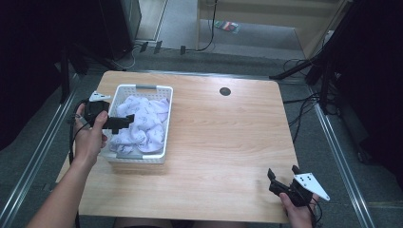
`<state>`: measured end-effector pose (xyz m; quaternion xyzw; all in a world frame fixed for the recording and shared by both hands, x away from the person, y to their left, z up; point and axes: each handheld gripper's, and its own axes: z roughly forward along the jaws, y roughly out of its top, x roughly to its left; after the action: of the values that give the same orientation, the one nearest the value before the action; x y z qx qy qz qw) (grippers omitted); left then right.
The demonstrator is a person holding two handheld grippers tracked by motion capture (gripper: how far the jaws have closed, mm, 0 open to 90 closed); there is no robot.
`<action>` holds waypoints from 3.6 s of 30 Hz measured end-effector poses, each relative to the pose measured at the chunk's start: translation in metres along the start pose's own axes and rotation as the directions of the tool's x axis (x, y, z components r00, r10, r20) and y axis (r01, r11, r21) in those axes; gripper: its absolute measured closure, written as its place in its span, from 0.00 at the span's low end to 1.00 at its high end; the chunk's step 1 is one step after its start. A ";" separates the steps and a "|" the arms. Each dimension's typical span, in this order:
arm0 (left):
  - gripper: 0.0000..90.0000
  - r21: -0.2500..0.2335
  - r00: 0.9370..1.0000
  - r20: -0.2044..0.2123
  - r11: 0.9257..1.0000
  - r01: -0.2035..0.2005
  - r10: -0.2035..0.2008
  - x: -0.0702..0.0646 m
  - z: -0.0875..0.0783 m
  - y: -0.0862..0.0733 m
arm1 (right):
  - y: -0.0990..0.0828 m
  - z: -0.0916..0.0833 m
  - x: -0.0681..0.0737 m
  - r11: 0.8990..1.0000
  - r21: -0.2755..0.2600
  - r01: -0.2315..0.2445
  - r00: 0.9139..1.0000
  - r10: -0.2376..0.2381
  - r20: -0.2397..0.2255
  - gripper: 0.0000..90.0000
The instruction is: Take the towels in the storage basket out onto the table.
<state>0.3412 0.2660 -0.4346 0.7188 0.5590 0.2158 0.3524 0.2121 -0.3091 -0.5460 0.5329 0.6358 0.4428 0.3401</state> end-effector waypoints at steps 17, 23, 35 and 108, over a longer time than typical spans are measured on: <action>0.00 0.146 1.000 0.015 0.989 0.017 -0.019 -0.013 0.059 0.003 | 0.000 0.000 0.000 1.000 0.001 -0.003 1.000 0.003 0.001 0.11; 0.00 0.194 1.000 0.003 0.981 0.009 -0.009 -0.017 0.075 0.002 | 0.000 0.000 0.000 1.000 0.000 -0.002 1.000 0.002 0.001 0.11; 0.00 0.323 0.999 -0.008 0.945 0.045 -0.045 -0.010 0.098 -0.004 | 0.000 0.000 0.000 1.000 0.005 -0.003 1.000 0.003 0.001 0.11; 0.64 0.424 0.990 -0.100 0.905 -0.045 0.096 -0.019 0.081 0.021 | 0.001 0.002 0.001 1.000 0.024 0.002 1.000 -0.002 -0.002 0.14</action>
<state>0.4068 0.2239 -0.4710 0.7835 0.5859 0.1450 0.1475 0.2142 -0.3080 -0.5460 0.5358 0.6421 0.4352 0.3337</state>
